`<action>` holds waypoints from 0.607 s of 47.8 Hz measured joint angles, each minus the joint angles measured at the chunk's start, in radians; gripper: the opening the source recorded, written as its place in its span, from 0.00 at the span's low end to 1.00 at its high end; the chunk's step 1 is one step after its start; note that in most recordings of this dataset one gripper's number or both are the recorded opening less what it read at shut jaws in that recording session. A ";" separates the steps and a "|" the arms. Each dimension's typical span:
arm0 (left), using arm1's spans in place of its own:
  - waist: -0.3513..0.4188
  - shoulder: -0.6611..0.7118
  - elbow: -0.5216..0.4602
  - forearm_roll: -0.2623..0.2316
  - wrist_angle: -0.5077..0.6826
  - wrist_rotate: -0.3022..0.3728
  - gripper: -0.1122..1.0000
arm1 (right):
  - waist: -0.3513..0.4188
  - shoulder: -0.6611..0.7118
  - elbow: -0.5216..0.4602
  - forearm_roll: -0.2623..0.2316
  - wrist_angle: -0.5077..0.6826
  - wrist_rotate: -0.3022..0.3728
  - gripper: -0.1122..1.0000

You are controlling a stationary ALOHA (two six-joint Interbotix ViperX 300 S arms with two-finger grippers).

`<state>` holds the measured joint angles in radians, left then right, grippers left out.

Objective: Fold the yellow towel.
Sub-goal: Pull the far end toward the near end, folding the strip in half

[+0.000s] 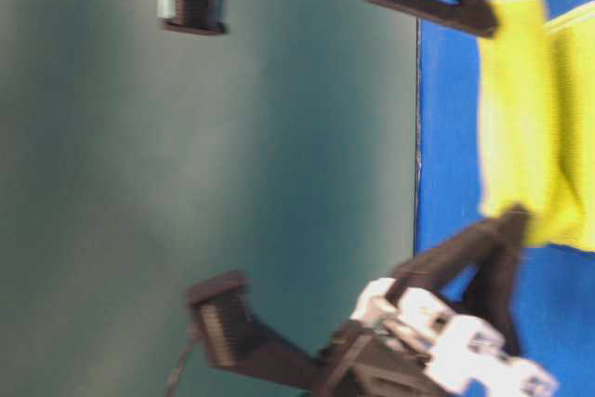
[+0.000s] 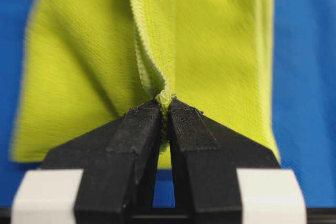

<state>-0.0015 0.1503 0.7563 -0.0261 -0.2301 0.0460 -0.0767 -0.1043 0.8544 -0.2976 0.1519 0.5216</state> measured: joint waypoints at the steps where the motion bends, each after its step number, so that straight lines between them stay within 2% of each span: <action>1: -0.006 0.008 -0.003 0.000 -0.002 -0.005 0.13 | 0.005 0.009 0.003 0.000 -0.011 0.006 0.15; 10: -0.063 0.037 -0.014 0.000 0.002 -0.023 0.13 | 0.037 0.067 0.011 0.000 -0.086 0.048 0.15; 29: -0.072 0.037 -0.020 0.000 0.000 -0.020 0.13 | 0.058 0.084 0.006 0.003 -0.110 0.060 0.15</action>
<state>-0.0736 0.1871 0.7363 -0.0261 -0.2301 0.0261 -0.0184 -0.0199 0.8606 -0.2945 0.0414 0.5814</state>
